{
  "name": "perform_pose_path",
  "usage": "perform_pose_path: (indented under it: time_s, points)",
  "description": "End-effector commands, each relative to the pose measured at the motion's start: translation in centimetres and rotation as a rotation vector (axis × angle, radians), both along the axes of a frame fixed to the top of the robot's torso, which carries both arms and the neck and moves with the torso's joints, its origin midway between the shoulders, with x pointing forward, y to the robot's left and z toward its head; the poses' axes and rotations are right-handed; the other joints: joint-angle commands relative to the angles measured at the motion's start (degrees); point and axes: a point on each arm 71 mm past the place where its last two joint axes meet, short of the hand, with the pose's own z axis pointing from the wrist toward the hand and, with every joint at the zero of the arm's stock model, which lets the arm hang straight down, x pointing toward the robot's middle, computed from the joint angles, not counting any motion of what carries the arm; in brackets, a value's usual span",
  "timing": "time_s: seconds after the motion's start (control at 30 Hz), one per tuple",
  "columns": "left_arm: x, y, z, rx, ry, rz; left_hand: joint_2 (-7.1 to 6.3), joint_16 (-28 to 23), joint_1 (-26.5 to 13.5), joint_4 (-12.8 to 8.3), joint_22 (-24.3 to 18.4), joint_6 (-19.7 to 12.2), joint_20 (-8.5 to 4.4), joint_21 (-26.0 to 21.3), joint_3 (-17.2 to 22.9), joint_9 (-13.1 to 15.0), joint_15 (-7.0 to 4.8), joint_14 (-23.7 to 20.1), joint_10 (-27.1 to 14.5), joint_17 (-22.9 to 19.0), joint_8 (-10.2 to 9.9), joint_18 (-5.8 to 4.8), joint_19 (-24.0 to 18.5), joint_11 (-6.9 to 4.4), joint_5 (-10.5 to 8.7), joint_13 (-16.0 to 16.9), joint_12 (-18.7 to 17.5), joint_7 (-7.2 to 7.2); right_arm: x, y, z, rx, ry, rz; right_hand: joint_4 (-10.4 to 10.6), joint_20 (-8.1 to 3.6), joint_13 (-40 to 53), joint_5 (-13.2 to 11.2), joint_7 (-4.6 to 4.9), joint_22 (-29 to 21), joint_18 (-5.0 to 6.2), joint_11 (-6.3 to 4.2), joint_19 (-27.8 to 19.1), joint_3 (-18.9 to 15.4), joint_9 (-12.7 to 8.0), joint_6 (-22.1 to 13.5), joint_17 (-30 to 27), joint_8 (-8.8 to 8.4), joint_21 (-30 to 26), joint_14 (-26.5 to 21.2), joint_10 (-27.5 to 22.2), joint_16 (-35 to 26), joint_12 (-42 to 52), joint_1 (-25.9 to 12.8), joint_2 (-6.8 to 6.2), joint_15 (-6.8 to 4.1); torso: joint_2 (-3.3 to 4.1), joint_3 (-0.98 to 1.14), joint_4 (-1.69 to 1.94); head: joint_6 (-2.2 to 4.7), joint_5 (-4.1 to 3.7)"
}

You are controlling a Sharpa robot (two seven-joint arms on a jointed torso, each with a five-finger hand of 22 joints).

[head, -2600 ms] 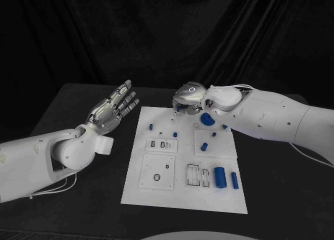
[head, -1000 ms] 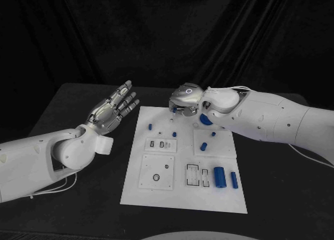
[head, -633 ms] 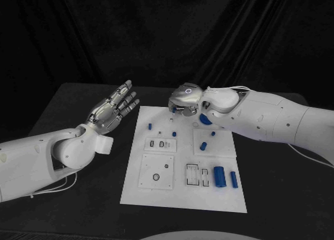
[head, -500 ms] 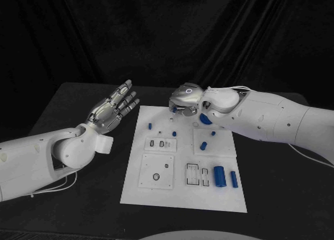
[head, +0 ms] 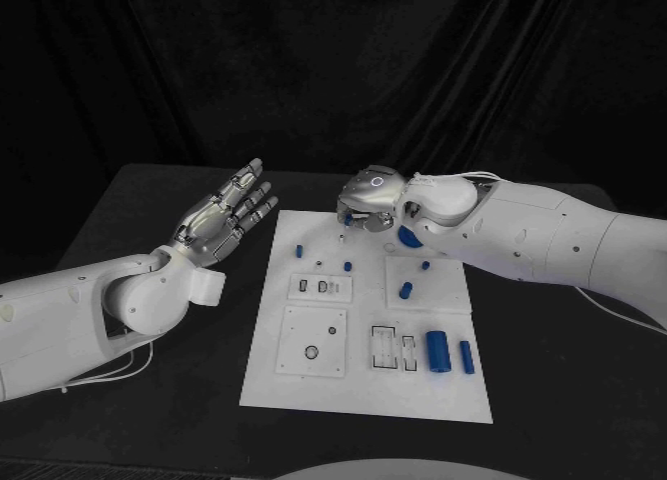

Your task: Assemble the parts on the task board

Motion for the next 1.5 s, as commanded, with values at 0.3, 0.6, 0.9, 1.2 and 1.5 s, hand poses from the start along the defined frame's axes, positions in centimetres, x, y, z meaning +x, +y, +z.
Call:
perform_pose_path:
  time_s: [0.3, 0.6, 0.9, 1.2, 1.5]
  points:
    - [0.0, -0.2, 0.2, -0.005, -0.010, -0.021, 0.02, -0.2, 0.4, -0.4, 0.0, 0.2, 0.44, -0.2, 0.0, 0.0, 0.48, 0.0, -0.1, 0.0, 0.3, 0.24, 0.0, 0.46, 0.34, -0.1, 0.0, 0.33, 0.0, 0.1, -0.5, -0.008, 0.006, -0.024, 0.3, 0.13, -0.2, 0.3, 0.10, -0.1, -0.16, -2.42, -0.5, 0.0, -0.2, -0.8, -0.1, -0.55, -0.4, -0.5, 1.8, -0.4, 0.1, -0.6, 0.15, 0.09, 0.01, 0.00, 0.02, -0.08, -0.11]
    - [0.0, 0.0, 0.2, -0.002, -0.007, -0.019, 0.03, -0.2, 0.4, -0.4, 0.0, 0.1, 0.45, -0.2, 0.0, 0.0, 0.49, 0.0, -0.1, 0.0, 0.3, 0.23, 0.0, 0.47, 0.35, -0.1, 0.0, 0.34, 0.1, 0.0, -0.7, -0.021, 0.019, -0.046, 0.7, 0.28, -0.7, 0.4, 0.26, -0.8, 0.06, -2.13, -1.3, 0.0, -0.7, -2.5, -1.2, -1.31, -1.7, -1.2, -0.1, -1.4, 0.1, -1.1, -0.21, 0.26, 0.01, 0.01, -0.05, -0.08, -0.10]
    - [0.1, 0.0, 0.2, -0.001, -0.005, -0.021, 0.02, -0.2, 0.4, -0.5, 0.0, 0.2, 0.47, -0.2, 0.0, 0.0, 0.53, 0.0, -0.1, 0.0, 0.3, 0.21, 0.0, 0.52, 0.41, -0.1, 0.0, 0.38, 0.3, -0.2, -0.9, -0.035, 0.031, -0.077, 1.2, 0.57, -1.3, 0.3, 0.23, -1.3, 0.27, -1.77, -2.0, 0.6, -1.7, -5.5, -2.0, -1.38, -3.1, -2.0, -3.8, -2.2, 0.0, -1.6, -0.86, 0.56, 0.01, 0.01, -0.02, -0.11, -0.25]
    - [0.1, 0.0, 0.1, -0.001, -0.004, -0.023, 0.03, -0.2, 0.4, -0.8, 0.0, 0.2, 0.51, -0.2, 0.1, 0.0, 0.58, 0.0, -0.1, 0.0, 0.4, 0.18, 0.0, 0.64, 0.59, -0.1, 0.0, 0.49, 0.4, -0.5, -1.0, -0.040, 0.036, -0.095, 1.9, 0.78, -1.4, 0.1, -0.07, -2.1, 0.62, -1.66, -3.1, 1.5, -3.2, -11.3, -3.5, -1.34, -5.2, -3.3, -9.6, -3.6, 0.1, -2.4, -2.11, 0.80, 0.00, 0.01, 0.00, -0.36, -0.21]
    - [0.1, 0.2, 0.1, -0.001, -0.004, -0.020, 0.04, -0.2, 0.4, -1.0, 0.0, 0.2, 0.53, -0.2, 0.2, 0.0, 0.62, 0.0, -0.1, 0.0, 0.3, 0.16, 0.0, 0.73, 0.79, -0.1, 0.0, 0.56, 0.3, -1.6, -0.4, 0.016, -0.020, -0.082, 1.4, 0.98, -1.3, 0.0, -0.25, -2.1, 0.76, -1.63, -3.5, -0.1, -3.8, -21.3, -4.2, -1.61, -6.8, -3.9, -17.2, -4.2, 0.1, -2.3, -2.19, 0.89, 0.02, 0.00, 0.06, -0.46, -0.05]
